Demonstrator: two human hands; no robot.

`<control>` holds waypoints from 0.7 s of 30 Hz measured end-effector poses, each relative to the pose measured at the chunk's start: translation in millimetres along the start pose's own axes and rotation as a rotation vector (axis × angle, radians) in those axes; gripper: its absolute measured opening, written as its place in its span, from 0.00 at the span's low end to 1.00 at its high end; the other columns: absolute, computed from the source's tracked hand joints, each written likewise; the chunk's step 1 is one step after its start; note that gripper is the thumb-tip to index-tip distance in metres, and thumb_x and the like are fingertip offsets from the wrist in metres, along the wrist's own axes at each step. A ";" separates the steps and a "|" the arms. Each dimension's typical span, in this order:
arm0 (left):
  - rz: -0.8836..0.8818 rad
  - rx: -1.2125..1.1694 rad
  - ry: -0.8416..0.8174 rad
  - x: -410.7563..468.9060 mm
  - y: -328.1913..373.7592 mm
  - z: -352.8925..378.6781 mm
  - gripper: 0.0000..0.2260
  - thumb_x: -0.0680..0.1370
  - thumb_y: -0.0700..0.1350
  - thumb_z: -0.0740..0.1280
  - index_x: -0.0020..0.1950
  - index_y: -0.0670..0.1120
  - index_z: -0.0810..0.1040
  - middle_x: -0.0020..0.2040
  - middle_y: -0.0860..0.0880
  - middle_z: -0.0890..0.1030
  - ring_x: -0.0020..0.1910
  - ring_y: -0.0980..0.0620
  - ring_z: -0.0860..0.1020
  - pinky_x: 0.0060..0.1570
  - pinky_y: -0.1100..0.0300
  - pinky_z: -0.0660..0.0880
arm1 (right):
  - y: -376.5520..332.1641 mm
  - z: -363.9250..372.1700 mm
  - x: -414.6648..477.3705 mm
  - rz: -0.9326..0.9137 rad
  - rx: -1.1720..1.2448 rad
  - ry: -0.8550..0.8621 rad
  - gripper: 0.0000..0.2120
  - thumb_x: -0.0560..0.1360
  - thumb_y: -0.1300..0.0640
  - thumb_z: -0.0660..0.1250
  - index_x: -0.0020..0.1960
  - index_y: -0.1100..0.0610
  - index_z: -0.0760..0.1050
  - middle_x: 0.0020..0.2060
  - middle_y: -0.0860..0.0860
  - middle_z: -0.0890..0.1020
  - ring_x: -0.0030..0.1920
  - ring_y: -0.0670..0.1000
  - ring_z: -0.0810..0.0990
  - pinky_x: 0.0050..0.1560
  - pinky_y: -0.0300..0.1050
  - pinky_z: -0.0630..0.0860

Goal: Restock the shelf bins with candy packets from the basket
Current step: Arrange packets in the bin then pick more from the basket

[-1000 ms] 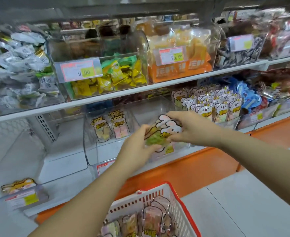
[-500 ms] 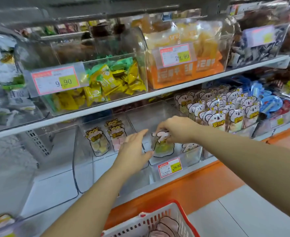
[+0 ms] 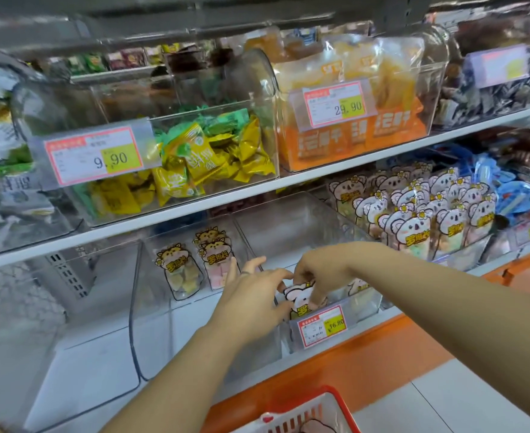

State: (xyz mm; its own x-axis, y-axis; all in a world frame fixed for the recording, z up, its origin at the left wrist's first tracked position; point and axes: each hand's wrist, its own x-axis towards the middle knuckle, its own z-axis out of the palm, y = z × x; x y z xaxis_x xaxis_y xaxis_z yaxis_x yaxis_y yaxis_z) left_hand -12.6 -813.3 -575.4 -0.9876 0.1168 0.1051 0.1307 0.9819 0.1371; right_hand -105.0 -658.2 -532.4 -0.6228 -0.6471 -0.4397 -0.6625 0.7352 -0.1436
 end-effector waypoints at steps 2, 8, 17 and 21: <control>0.013 0.019 -0.007 -2.1 0.2 -1.1 0.22 0.80 0.57 0.64 0.74 0.58 0.68 0.67 0.59 0.77 0.80 0.53 0.52 0.77 0.40 0.38 | 3.2 -3.3 -6.9 -0.001 -0.022 0.017 0.30 0.73 0.47 0.75 0.72 0.53 0.72 0.65 0.48 0.76 0.63 0.53 0.76 0.64 0.49 0.73; 0.024 0.037 -0.007 -5.5 2.6 -1.8 0.21 0.79 0.59 0.64 0.72 0.59 0.70 0.68 0.58 0.76 0.80 0.53 0.51 0.76 0.38 0.37 | 9.0 15.0 -7.0 -0.007 0.006 0.159 0.22 0.75 0.53 0.73 0.67 0.51 0.76 0.59 0.50 0.80 0.56 0.53 0.78 0.55 0.47 0.75; 0.037 0.098 -0.020 -8.2 6.9 -6.3 0.21 0.79 0.59 0.64 0.72 0.58 0.69 0.70 0.58 0.74 0.79 0.52 0.54 0.76 0.37 0.37 | 14.1 27.9 -10.9 -0.009 0.053 0.271 0.26 0.74 0.53 0.74 0.70 0.51 0.73 0.61 0.50 0.80 0.60 0.51 0.78 0.57 0.47 0.76; 0.037 0.107 -0.027 -9.8 8.8 -6.3 0.22 0.79 0.59 0.64 0.73 0.58 0.68 0.71 0.57 0.73 0.79 0.52 0.54 0.76 0.37 0.37 | 17.8 30.3 -14.2 0.002 0.055 0.280 0.28 0.74 0.52 0.75 0.72 0.51 0.71 0.65 0.50 0.78 0.63 0.51 0.76 0.63 0.50 0.74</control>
State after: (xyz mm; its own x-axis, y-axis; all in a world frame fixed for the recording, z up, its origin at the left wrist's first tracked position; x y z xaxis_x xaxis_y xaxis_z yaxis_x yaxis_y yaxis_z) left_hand -1.2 -806.7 -569.0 -0.9844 0.1559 0.0818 0.1586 0.9870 0.0273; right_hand -95.4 -629.8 -555.6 -0.7196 -0.6708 -0.1795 -0.6426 0.7412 -0.1942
